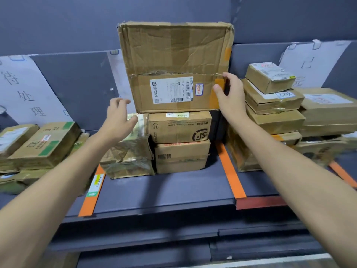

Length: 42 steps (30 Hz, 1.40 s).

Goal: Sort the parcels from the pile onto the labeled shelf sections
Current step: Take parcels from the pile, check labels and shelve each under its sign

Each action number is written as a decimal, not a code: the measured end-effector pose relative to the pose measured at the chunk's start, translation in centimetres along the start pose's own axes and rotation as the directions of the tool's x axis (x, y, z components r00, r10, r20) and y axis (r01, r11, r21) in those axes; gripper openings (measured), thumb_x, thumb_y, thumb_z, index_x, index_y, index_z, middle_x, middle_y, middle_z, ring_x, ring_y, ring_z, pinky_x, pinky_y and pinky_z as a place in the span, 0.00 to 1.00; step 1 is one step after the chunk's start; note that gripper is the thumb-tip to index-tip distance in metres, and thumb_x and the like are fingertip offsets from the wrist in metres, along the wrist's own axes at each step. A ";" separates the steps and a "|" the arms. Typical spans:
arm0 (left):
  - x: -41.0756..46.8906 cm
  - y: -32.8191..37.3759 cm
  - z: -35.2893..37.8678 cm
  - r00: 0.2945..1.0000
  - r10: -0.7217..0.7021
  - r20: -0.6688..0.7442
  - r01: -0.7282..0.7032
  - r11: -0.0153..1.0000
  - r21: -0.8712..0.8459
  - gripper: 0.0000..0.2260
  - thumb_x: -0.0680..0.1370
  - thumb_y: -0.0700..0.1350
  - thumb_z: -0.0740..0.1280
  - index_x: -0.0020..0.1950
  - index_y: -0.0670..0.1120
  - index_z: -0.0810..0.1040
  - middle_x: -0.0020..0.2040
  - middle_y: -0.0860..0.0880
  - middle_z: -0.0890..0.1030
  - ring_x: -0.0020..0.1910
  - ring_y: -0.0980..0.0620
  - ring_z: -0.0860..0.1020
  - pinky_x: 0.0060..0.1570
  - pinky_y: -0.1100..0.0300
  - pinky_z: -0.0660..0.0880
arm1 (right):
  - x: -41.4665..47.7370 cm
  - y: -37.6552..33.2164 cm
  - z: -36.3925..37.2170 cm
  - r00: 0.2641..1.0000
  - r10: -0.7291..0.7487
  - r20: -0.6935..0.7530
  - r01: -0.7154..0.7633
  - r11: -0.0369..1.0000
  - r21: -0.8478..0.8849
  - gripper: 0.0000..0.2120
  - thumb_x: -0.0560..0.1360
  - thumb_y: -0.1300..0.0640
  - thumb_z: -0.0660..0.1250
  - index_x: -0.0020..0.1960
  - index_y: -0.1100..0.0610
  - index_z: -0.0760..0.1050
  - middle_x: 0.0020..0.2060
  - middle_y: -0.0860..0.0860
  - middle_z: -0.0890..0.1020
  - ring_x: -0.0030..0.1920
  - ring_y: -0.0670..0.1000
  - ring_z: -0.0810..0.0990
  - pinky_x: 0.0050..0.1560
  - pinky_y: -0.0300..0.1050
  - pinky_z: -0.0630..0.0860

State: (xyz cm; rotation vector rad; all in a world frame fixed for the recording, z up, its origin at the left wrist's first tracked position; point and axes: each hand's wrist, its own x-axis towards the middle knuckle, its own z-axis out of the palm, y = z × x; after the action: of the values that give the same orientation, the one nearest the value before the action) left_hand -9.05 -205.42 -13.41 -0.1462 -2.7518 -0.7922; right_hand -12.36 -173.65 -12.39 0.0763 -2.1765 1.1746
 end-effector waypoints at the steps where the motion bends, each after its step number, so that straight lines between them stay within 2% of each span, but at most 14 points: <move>1: -0.2 0.2 -0.3 0.999 -0.022 0.034 0.021 0.999 0.031 0.23 0.79 0.47 0.59 0.73 0.43 0.60 0.73 0.46 0.57 0.72 0.43 0.58 0.69 0.48 0.60 | -0.1 -0.4 -0.4 1.000 0.007 0.013 -0.006 0.998 -0.055 0.21 0.78 0.51 0.63 0.69 0.55 0.68 0.67 0.53 0.71 0.65 0.49 0.68 0.68 0.46 0.65; 4: -1.1 0.7 -1.7 0.984 -0.059 0.168 0.022 0.977 0.213 0.27 0.81 0.50 0.57 0.76 0.43 0.55 0.75 0.42 0.56 0.73 0.40 0.56 0.69 0.46 0.60 | -0.9 -1.5 -1.2 0.985 0.083 0.153 -0.031 0.949 -0.314 0.25 0.79 0.44 0.58 0.71 0.56 0.65 0.68 0.57 0.70 0.68 0.59 0.67 0.68 0.54 0.65; 7: -2.6 0.7 -2.5 0.955 -0.041 0.294 -0.065 0.938 0.340 0.29 0.81 0.54 0.55 0.77 0.41 0.52 0.77 0.41 0.55 0.75 0.40 0.56 0.71 0.47 0.59 | -2.9 -3.5 -2.4 0.917 0.249 0.312 -0.058 0.857 -0.512 0.32 0.76 0.34 0.52 0.70 0.56 0.66 0.65 0.59 0.74 0.66 0.63 0.70 0.65 0.58 0.69; 11: -5.6 2.2 -1.8 0.895 0.034 0.445 -0.192 0.929 0.315 0.33 0.80 0.60 0.53 0.78 0.43 0.48 0.78 0.42 0.51 0.77 0.44 0.50 0.75 0.49 0.51 | -8.0 -6.4 -5.1 0.790 0.451 0.416 -0.061 0.733 -0.678 0.39 0.77 0.31 0.46 0.78 0.56 0.52 0.76 0.59 0.59 0.75 0.61 0.60 0.72 0.59 0.60; 15: -8.7 7.0 1.0 0.805 0.154 0.573 -0.326 0.922 0.210 0.34 0.79 0.63 0.51 0.78 0.46 0.47 0.79 0.43 0.48 0.77 0.44 0.46 0.75 0.47 0.48 | -12.8 -7.8 -10.3 0.685 0.579 0.442 -0.128 0.693 -0.709 0.41 0.76 0.30 0.47 0.79 0.55 0.46 0.78 0.54 0.52 0.78 0.57 0.52 0.76 0.57 0.51; 18: -11.3 13.4 3.4 0.710 0.256 0.656 -0.429 0.896 0.116 0.34 0.79 0.63 0.52 0.79 0.48 0.46 0.79 0.44 0.46 0.78 0.45 0.45 0.75 0.50 0.46 | -15.6 -8.3 -17.0 0.654 0.665 0.362 -0.230 0.630 -0.742 0.49 0.67 0.22 0.45 0.79 0.52 0.50 0.78 0.53 0.56 0.76 0.57 0.57 0.75 0.58 0.54; 19: -12.0 15.6 4.3 0.674 0.292 0.679 -0.468 0.880 0.086 0.34 0.79 0.64 0.52 0.79 0.48 0.45 0.79 0.44 0.46 0.78 0.46 0.44 0.75 0.50 0.46 | -16.6 -8.0 -19.5 0.654 0.685 0.320 -0.257 0.600 -0.758 0.49 0.67 0.23 0.45 0.79 0.52 0.50 0.78 0.54 0.57 0.76 0.58 0.57 0.74 0.59 0.55; 22: -14.1 22.7 7.1 0.560 0.409 0.721 -0.568 0.823 -0.026 0.34 0.79 0.64 0.51 0.79 0.50 0.44 0.79 0.46 0.43 0.78 0.47 0.43 0.75 0.51 0.46 | -19.8 -6.0 -27.2 0.651 0.744 0.150 -0.360 0.477 -0.802 0.41 0.76 0.29 0.46 0.79 0.54 0.44 0.78 0.55 0.52 0.78 0.58 0.51 0.75 0.60 0.52; 24: -15.9 27.8 9.2 0.501 0.466 0.729 -0.611 0.787 -0.083 0.34 0.79 0.64 0.51 0.79 0.50 0.44 0.79 0.47 0.42 0.78 0.48 0.43 0.75 0.52 0.46 | -22.1 -4.8 -32.7 0.632 0.774 0.033 -0.443 0.396 -0.804 0.40 0.77 0.30 0.46 0.79 0.54 0.43 0.78 0.57 0.51 0.78 0.58 0.50 0.75 0.60 0.51; 29: -21.3 40.6 15.5 0.394 0.599 0.698 -0.721 0.672 -0.169 0.32 0.81 0.60 0.54 0.79 0.48 0.46 0.79 0.42 0.46 0.78 0.46 0.45 0.75 0.52 0.48 | -27.3 -1.9 -45.9 0.581 0.793 -0.183 -0.613 0.277 -0.740 0.39 0.79 0.33 0.47 0.79 0.56 0.42 0.78 0.58 0.50 0.78 0.59 0.51 0.75 0.58 0.52; 34: -26.6 52.7 21.4 0.272 0.668 0.693 -0.768 0.585 -0.262 0.32 0.80 0.62 0.53 0.79 0.51 0.46 0.79 0.45 0.46 0.78 0.46 0.47 0.75 0.51 0.49 | -31.4 2.0 -58.5 0.517 0.807 -0.285 -0.707 0.215 -0.674 0.40 0.77 0.31 0.46 0.79 0.55 0.46 0.78 0.57 0.54 0.76 0.61 0.54 0.73 0.62 0.57; 38: -28.9 60.8 25.5 0.210 0.704 0.678 -0.782 0.537 -0.316 0.32 0.80 0.61 0.53 0.79 0.49 0.47 0.79 0.46 0.47 0.78 0.49 0.47 0.75 0.55 0.47 | -33.6 5.6 -66.3 0.475 0.808 -0.350 -0.751 0.164 -0.639 0.40 0.77 0.31 0.46 0.79 0.56 0.47 0.78 0.57 0.55 0.76 0.61 0.56 0.72 0.60 0.59; 40: -29.5 64.3 27.6 0.193 0.711 0.677 -0.792 0.520 -0.320 0.31 0.80 0.61 0.53 0.79 0.49 0.47 0.79 0.46 0.47 0.78 0.49 0.47 0.75 0.55 0.47 | -34.0 7.5 -69.3 0.463 0.800 -0.381 -0.768 0.148 -0.623 0.40 0.75 0.29 0.45 0.77 0.55 0.53 0.76 0.58 0.60 0.74 0.62 0.61 0.70 0.62 0.61; 42: -29.8 67.6 30.1 0.177 0.708 0.683 -0.785 0.520 -0.336 0.32 0.80 0.62 0.53 0.79 0.50 0.47 0.79 0.45 0.48 0.78 0.49 0.47 0.75 0.53 0.47 | -34.0 9.6 -72.0 0.469 0.785 -0.406 -0.780 0.152 -0.607 0.42 0.72 0.26 0.44 0.71 0.56 0.61 0.71 0.58 0.68 0.69 0.63 0.66 0.66 0.64 0.64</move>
State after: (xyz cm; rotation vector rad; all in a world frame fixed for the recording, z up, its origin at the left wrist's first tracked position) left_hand 24.10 -132.81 -12.19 -2.1335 -2.7032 -0.2723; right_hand 48.33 -121.19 -11.21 -1.6539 -2.5497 0.5504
